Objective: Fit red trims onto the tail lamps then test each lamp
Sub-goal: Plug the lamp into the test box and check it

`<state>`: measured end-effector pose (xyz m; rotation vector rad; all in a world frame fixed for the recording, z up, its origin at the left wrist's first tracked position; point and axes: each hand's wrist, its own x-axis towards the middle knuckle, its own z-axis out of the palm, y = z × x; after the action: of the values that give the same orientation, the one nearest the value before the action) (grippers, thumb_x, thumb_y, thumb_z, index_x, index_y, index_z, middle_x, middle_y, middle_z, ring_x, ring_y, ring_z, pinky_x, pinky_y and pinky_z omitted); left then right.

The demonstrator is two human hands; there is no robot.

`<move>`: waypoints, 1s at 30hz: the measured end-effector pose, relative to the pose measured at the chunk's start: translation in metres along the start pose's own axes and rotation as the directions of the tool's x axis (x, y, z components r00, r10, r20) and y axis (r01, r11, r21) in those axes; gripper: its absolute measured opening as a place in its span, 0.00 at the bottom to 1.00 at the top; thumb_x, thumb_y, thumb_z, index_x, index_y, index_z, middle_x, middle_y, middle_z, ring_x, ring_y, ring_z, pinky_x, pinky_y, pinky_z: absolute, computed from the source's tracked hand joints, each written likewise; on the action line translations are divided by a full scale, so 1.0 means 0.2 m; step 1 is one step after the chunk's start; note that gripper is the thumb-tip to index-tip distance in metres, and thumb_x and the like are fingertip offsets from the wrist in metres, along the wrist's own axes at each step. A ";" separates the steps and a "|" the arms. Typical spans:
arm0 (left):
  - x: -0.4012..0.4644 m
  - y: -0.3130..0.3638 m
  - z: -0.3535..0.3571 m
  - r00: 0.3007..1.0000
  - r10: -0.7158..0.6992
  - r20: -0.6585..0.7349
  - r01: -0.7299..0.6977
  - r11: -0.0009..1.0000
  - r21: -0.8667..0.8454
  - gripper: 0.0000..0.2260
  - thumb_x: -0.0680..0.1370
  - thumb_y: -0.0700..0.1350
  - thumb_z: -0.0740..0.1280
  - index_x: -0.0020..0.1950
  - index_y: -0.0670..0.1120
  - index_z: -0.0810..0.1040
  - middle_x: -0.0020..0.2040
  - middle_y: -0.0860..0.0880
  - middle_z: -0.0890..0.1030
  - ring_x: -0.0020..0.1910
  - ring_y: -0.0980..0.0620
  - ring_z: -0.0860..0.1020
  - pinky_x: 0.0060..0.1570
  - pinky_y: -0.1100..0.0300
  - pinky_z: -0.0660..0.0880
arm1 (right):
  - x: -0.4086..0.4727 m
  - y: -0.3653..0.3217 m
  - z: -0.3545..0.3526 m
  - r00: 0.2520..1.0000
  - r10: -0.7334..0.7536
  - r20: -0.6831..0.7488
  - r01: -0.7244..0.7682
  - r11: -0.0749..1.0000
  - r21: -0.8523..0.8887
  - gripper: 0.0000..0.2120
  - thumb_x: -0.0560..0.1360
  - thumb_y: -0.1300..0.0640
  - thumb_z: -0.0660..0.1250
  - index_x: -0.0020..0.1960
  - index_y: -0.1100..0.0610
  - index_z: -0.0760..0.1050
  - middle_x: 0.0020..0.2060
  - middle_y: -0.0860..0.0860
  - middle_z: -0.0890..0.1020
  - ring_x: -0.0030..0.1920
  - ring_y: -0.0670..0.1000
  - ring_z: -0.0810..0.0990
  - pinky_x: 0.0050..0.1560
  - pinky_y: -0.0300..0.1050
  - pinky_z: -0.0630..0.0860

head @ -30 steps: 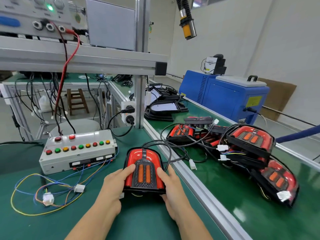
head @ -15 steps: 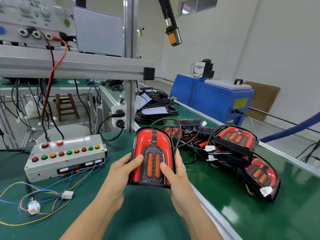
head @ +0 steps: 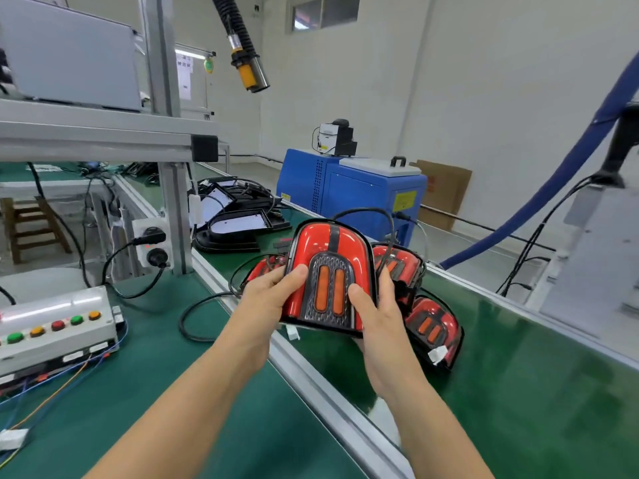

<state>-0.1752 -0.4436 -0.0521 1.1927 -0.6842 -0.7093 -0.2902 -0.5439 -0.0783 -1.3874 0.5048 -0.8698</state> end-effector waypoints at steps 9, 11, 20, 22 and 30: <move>0.15 -0.04 0.44 0.983 -0.079 0.165 0.076 0.997 0.026 0.12 0.79 0.50 0.65 0.54 0.44 0.82 0.45 0.47 0.86 0.39 0.54 0.83 0.38 0.65 0.75 | 0.01 -0.13 -0.40 0.970 -0.057 -0.237 0.051 0.998 -0.028 0.24 0.81 0.56 0.61 0.75 0.45 0.61 0.63 0.49 0.79 0.59 0.52 0.80 0.63 0.58 0.75; 0.17 -0.08 0.53 0.974 -0.105 0.200 0.098 0.994 0.044 0.11 0.79 0.50 0.65 0.54 0.45 0.81 0.44 0.49 0.86 0.38 0.56 0.83 0.37 0.65 0.74 | -0.01 -0.13 -0.48 0.959 -0.057 -0.277 0.043 0.998 -0.056 0.21 0.81 0.57 0.60 0.73 0.48 0.64 0.61 0.51 0.80 0.58 0.52 0.81 0.60 0.55 0.77; 0.14 -0.31 0.75 0.964 -0.152 0.218 0.086 0.955 0.284 0.11 0.81 0.51 0.61 0.57 0.47 0.78 0.51 0.52 0.82 0.51 0.54 0.80 0.55 0.59 0.75 | -0.07 0.03 -0.77 0.903 0.048 -0.427 -0.073 0.996 -0.043 0.28 0.81 0.56 0.61 0.78 0.48 0.55 0.73 0.51 0.68 0.68 0.54 0.72 0.70 0.60 0.67; 0.10 -0.34 0.76 0.966 -0.093 0.242 -0.002 0.932 0.364 0.13 0.81 0.49 0.60 0.64 0.49 0.73 0.54 0.60 0.76 0.50 0.62 0.74 0.54 0.68 0.69 | -0.07 0.06 -0.80 0.886 0.064 -0.459 -0.093 0.995 -0.041 0.28 0.81 0.55 0.61 0.78 0.48 0.54 0.74 0.51 0.66 0.71 0.55 0.69 0.71 0.61 0.65; 0.06 -0.49 0.76 0.925 -0.012 0.380 -0.277 0.661 0.697 0.24 0.82 0.44 0.56 0.78 0.53 0.54 0.78 0.57 0.47 0.71 0.50 0.62 0.68 0.52 0.66 | -0.05 0.15 -0.81 0.829 0.173 -0.532 -0.163 0.984 0.066 0.21 0.82 0.58 0.58 0.74 0.51 0.61 0.62 0.55 0.77 0.55 0.52 0.79 0.44 0.48 0.78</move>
<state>-0.3003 -0.5613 -0.1106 1.7562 -1.4583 -0.5191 -0.4130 -0.6395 -0.1338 -1.0483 1.0325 -1.1155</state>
